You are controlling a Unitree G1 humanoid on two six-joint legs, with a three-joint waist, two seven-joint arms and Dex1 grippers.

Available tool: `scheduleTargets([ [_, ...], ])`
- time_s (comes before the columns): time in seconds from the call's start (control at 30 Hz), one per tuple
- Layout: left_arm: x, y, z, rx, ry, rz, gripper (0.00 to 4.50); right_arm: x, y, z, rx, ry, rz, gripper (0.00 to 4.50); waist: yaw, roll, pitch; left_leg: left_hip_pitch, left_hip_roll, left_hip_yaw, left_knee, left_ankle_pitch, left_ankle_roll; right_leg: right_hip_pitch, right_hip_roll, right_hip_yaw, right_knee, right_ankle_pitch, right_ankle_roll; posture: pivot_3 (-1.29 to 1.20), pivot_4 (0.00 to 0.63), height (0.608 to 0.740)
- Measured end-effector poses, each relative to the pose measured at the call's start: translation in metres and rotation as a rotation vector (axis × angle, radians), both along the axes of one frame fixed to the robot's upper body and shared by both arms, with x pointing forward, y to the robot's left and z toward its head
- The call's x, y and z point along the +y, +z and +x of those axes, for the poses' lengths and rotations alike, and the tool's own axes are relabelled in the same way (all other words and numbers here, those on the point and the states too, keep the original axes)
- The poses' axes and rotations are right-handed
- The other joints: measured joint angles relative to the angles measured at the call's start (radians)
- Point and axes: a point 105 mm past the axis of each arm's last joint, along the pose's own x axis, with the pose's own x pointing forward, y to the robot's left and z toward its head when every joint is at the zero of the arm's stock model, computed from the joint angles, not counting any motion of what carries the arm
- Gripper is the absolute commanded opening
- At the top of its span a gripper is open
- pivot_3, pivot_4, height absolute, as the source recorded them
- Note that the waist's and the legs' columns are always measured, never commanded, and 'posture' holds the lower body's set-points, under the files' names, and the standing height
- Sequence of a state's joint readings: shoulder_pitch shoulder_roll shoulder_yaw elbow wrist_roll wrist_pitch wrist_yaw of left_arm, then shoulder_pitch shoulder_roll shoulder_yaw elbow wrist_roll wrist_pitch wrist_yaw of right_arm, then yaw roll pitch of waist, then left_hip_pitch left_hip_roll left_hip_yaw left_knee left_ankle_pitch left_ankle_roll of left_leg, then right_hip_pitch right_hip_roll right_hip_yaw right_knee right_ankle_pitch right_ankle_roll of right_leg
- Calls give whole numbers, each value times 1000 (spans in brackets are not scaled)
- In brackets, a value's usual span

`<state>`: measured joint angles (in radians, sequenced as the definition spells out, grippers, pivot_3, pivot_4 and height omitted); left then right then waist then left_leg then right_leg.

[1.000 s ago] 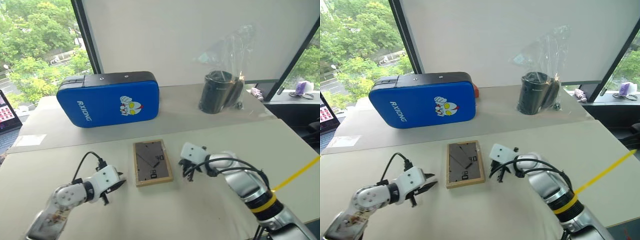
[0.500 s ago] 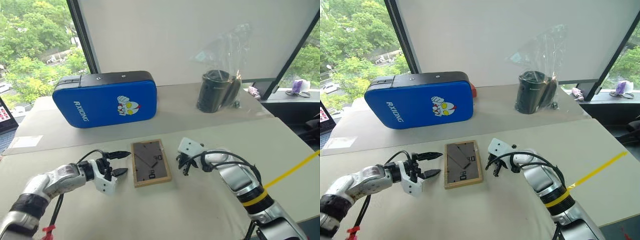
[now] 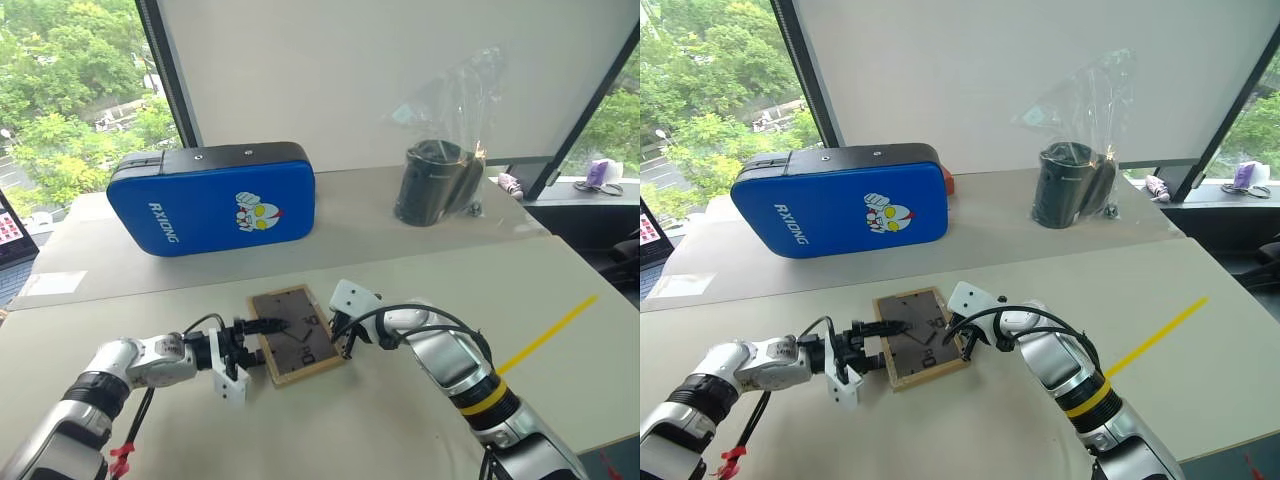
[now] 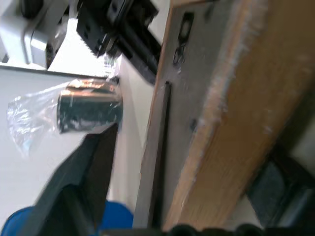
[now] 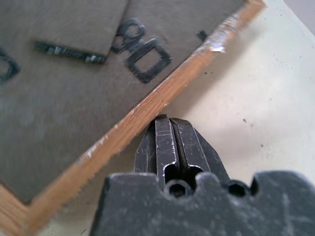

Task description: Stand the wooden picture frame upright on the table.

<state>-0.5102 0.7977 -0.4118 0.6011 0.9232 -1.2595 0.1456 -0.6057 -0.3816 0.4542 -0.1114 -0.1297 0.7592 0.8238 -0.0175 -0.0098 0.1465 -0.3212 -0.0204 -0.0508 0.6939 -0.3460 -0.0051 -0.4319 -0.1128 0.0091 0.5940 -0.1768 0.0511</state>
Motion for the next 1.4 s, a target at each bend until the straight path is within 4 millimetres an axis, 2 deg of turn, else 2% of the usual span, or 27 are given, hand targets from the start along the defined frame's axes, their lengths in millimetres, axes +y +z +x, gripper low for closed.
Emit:
scheduleTargets([
  [0.07,-1,2,-4,-5,-19,-2,1692,-2,0,1,3,-6,2,0,-1,0,0,0,0,0,0,0,0,-1,0,0,0,0,0,0,150,740],
  [0.13,-2,6,-4,-20,-22,-18,1265,-4,0,2,10,-19,8,0,-1,0,0,0,0,0,0,0,0,0,0,0,0,0,0,0,150,740],
  [0.27,-1,5,-9,-23,-18,-21,1189,-22,8,19,3,-107,16,0,-2,0,0,0,0,1,0,0,0,-1,0,1,1,0,0,0,150,740],
  [0.33,0,3,-9,-23,-10,-20,1189,-27,17,27,-10,-133,39,584,-5,0,0,0,0,1,0,0,0,-1,0,1,1,0,0,0,150,740],
  [0.37,-1,3,-9,-24,-9,-21,1189,-27,23,31,-15,-142,58,703,-6,0,0,0,0,1,0,0,0,-2,0,1,1,0,0,0,150,740],
  [0.43,-1,4,-10,-28,-8,-23,1187,-24,47,41,-36,-141,128,1434,-8,0,0,-1,0,1,0,0,0,-2,0,1,1,0,0,0,150,740],
  [0.5,-1,3,-10,-29,-3,-24,1187,-15,69,43,-40,-101,212,2128,-10,0,0,0,0,0,0,0,0,-2,0,1,1,0,0,0,150,740],
  [0.6,-1,3,-11,-29,3,-32,1187,19,90,26,81,68,341,3145,-19,0,0,0,0,0,0,0,0,-2,0,1,2,0,0,0,150,740],
  [0.63,-1,3,-11,-30,4,-33,1187,33,91,16,163,138,381,3492,-19,0,0,-1,0,0,0,0,0,-2,0,0,2,0,0,0,150,740],
  [0.67,-2,4,-11,-31,2,-34,1187,40,91,9,216,184,399,3628,-19,0,0,-1,0,0,0,0,0,-2,0,0,2,0,0,0,150,740],
  [0.73,-2,4,-11,-34,4,-36,1187,54,88,-4,321,284,398,4478,-20,0,0,-1,0,0,0,0,0,-2,0,1,2,0,0,0,150,740],
  [0.83,-2,4,-12,-37,9,-37,1187,62,78,-7,418,331,377,4478,-22,0,0,-1,0,0,0,0,0,-3,0,1,2,0,0,0,150,740],
  [0.97,-1,3,-15,-43,21,-39,1187,68,37,5,513,298,284,4478,-28,1,0,-1,0,1,0,0,0,-6,0,1,4,0,0,0,150,740],
  [1.13,2,2,-18,-43,39,-40,1187,74,35,9,520,363,244,4478,-34,2,-1,-1,0,2,-1,0,0,-7,-1,1,5,0,0,0,150,740],
  [1.3,0,2,-21,-47,41,-49,1187,75,39,-8,672,471,314,4478,-34,2,-1,-1,0,2,-1,0,0,-8,-1,1,6,0,0,0,150,740],
  [1.4,-2,3,-23,-49,32,-57,1187,67,47,-13,757,487,404,4478,-31,2,-1,-3,0,1,0,0,0,-9,-1,1,6,0,0,0,150,740],
])
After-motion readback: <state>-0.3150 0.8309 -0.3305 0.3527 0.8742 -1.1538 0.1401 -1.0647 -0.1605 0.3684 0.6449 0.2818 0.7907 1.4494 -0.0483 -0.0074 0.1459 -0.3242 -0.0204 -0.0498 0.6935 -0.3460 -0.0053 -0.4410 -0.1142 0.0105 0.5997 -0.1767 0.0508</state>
